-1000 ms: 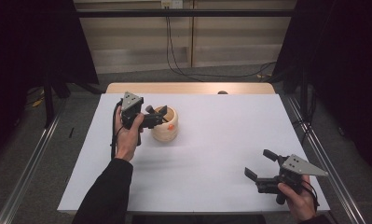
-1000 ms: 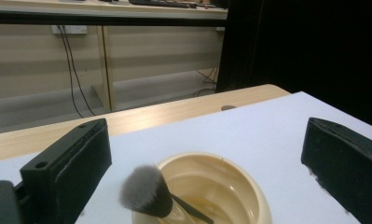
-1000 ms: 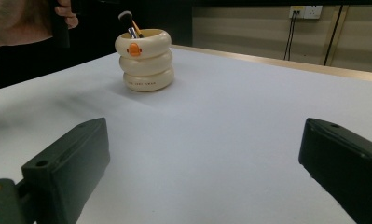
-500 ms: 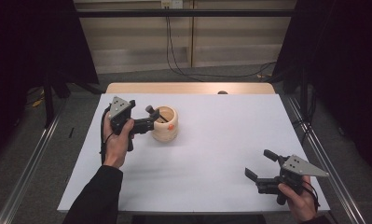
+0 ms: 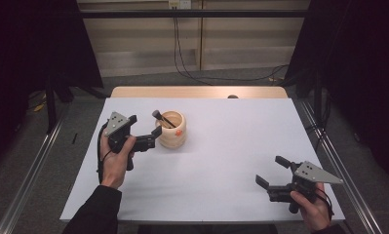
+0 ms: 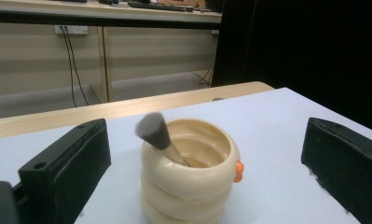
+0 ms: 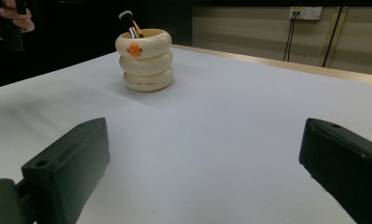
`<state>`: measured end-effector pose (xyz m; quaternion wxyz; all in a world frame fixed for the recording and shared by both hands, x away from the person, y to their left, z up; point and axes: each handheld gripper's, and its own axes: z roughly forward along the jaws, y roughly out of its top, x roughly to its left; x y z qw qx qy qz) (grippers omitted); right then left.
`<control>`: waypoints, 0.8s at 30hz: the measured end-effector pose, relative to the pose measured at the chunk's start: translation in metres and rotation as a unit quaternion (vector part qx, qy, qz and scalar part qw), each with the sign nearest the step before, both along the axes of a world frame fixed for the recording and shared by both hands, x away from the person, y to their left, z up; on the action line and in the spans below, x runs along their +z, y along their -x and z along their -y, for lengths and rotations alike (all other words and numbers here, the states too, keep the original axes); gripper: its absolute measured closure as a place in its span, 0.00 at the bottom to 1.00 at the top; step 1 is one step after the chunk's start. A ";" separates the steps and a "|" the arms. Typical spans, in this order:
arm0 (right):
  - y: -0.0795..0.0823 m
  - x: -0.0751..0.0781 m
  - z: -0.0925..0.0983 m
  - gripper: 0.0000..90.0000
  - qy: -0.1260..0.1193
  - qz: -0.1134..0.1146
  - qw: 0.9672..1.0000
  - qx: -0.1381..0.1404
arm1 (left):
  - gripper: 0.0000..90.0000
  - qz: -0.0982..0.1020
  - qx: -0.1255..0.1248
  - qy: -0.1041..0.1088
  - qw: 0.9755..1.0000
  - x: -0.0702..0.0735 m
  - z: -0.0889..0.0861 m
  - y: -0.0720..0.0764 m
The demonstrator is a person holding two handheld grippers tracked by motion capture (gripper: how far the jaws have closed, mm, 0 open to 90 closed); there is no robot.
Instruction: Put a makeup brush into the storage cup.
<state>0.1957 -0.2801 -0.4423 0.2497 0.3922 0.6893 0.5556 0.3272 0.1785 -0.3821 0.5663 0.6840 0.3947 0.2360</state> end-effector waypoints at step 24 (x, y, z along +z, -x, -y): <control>0.001 0.001 0.002 0.02 0.002 0.003 1.000 -0.010 | 0.01 0.016 -0.004 0.005 1.000 -0.020 -0.023 0.055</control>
